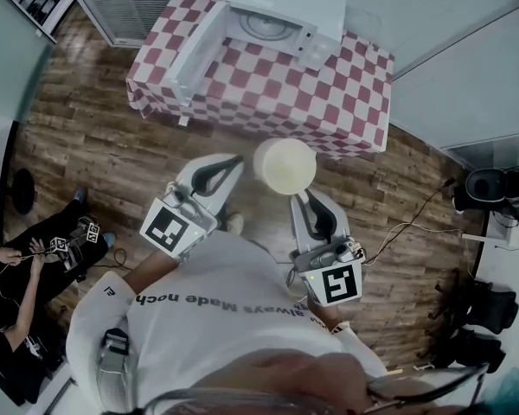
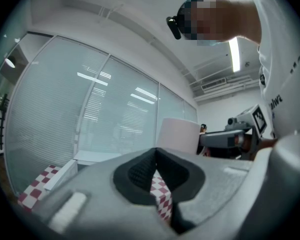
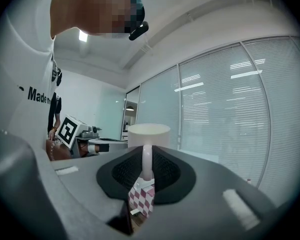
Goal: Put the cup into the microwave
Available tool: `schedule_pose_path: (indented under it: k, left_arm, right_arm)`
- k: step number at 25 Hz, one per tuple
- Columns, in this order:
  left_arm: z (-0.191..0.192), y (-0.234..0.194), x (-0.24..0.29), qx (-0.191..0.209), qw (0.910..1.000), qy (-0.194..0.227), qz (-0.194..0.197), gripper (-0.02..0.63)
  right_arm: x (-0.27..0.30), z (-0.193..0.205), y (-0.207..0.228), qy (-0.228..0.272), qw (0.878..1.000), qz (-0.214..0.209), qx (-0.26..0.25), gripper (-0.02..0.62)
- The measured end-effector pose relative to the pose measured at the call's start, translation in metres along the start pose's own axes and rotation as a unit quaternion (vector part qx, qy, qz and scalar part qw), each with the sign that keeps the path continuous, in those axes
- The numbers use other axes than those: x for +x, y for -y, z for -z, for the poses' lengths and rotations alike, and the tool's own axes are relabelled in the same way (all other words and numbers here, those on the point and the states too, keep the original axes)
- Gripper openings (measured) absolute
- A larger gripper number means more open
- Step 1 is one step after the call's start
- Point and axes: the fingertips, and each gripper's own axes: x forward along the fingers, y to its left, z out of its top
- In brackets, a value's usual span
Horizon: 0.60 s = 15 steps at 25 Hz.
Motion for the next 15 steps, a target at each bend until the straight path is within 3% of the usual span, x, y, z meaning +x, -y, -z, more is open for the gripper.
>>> schedule_pose_path:
  k: [15]
  left_arm:
    - [-0.019,-0.125,0.055,0.005,0.9999,0.011,0.01,0.003]
  right_arm:
    - [0.13,-0.021,0.051,0.025,1.0,0.008,0.005,0.048]
